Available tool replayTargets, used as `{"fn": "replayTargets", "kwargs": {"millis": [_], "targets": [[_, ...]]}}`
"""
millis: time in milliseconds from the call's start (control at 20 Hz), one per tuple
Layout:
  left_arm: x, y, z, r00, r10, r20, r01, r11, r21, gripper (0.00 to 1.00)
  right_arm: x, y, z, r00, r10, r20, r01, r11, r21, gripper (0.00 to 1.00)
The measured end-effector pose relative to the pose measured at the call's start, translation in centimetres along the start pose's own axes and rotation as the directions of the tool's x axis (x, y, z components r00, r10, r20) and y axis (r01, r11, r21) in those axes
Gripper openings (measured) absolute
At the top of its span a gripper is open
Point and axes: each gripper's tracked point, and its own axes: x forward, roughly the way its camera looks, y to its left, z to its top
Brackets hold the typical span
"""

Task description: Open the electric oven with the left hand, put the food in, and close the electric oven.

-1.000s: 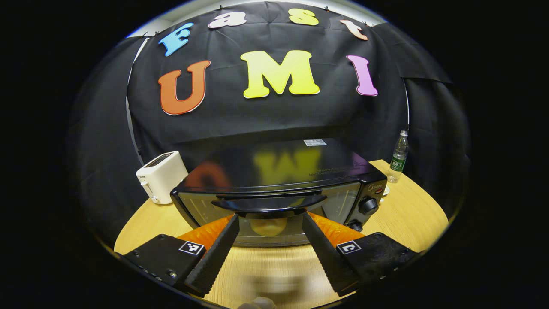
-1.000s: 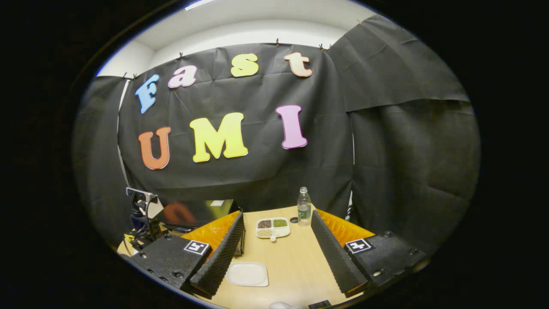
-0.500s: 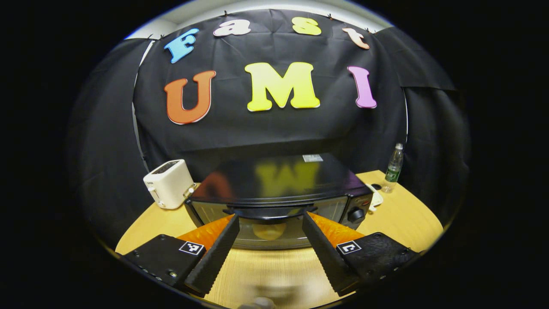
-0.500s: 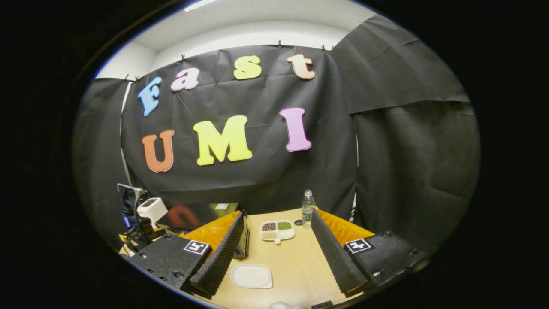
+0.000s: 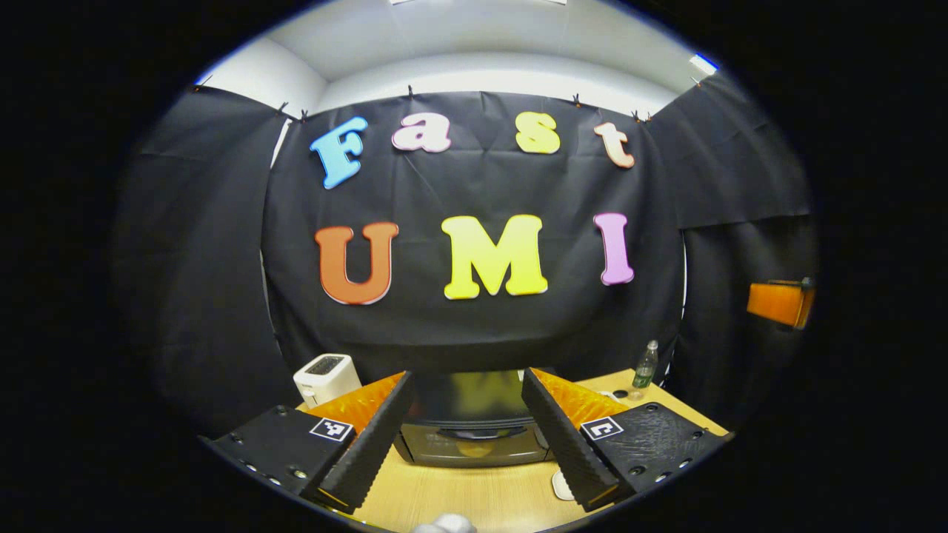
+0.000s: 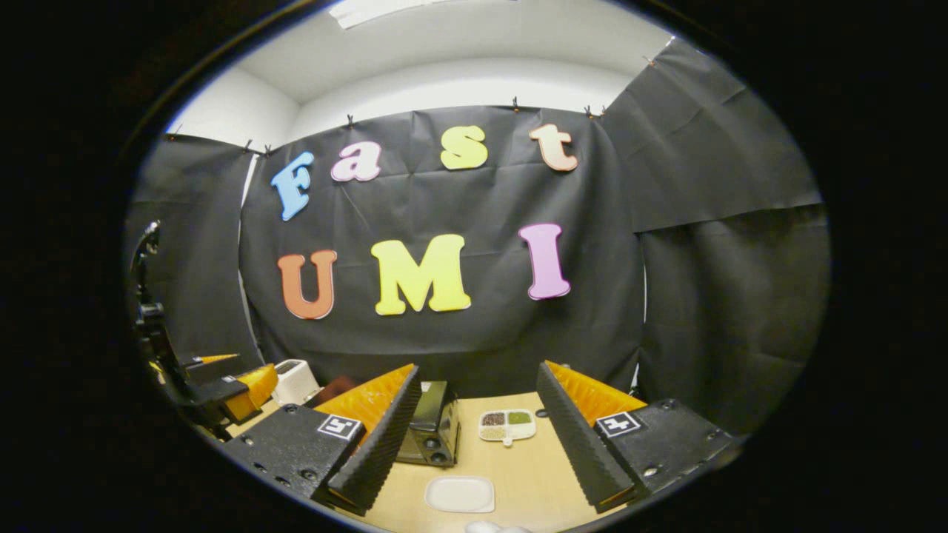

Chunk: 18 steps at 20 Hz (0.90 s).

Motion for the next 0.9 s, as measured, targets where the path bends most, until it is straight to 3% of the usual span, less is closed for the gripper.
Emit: {"fn": "replayTargets", "kwargs": {"millis": [250, 300, 450, 500, 550, 850, 900], "targets": [[-4.5, 2.3, 5.1, 0.997, 0.018, 0.069, -0.017, 1.0, -0.019, 0.96, -0.9, 1.4, 1.0, 1.0, 0.004, 0.01, -0.003, 1.0, -0.029, 0.96], [-5.2, 2.8, 5.4, 0.997, 0.027, 0.067, -0.026, 0.999, -0.02, 0.96, -1.2, 1.6, 1.0, 1.0, 0.002, 0.008, -0.002, 0.999, -0.036, 1.0], [-6.9, 3.5, 5.8, 0.998, 0.032, 0.058, -0.03, 0.999, -0.027, 0.96, -2.0, 2.0, 1.1, 1.0, -0.008, -0.001, 0.008, 0.998, -0.062, 0.96], [-7.5, 3.6, 5.7, 0.998, 0.031, 0.053, -0.03, 0.999, -0.025, 0.96, -2.2, 2.1, 1.3, 1.0, -0.01, -0.002, 0.009, 0.997, -0.073, 1.0], [-7.8, 3.8, 5.6, 0.998, 0.03, 0.048, -0.028, 0.999, -0.027, 0.96, -2.4, 2.4, 1.4, 1.0, -0.008, -0.001, 0.008, 0.997, -0.075, 0.96], [-8.8, 4.2, 5.9, 0.999, 0.019, 0.041, -0.018, 1.0, -0.023, 0.96, -3.2, 3.8, 2.5, 1.0, -0.009, -0.005, 0.009, 0.996, -0.091, 0.98], [-8.8, 4.4, 6.0, 0.999, 0.022, 0.04, -0.022, 1.0, -0.018, 0.88, -3.2, 3.9, 2.7, 1.0, -0.011, -0.005, 0.01, 0.996, -0.092, 1.0]]}}
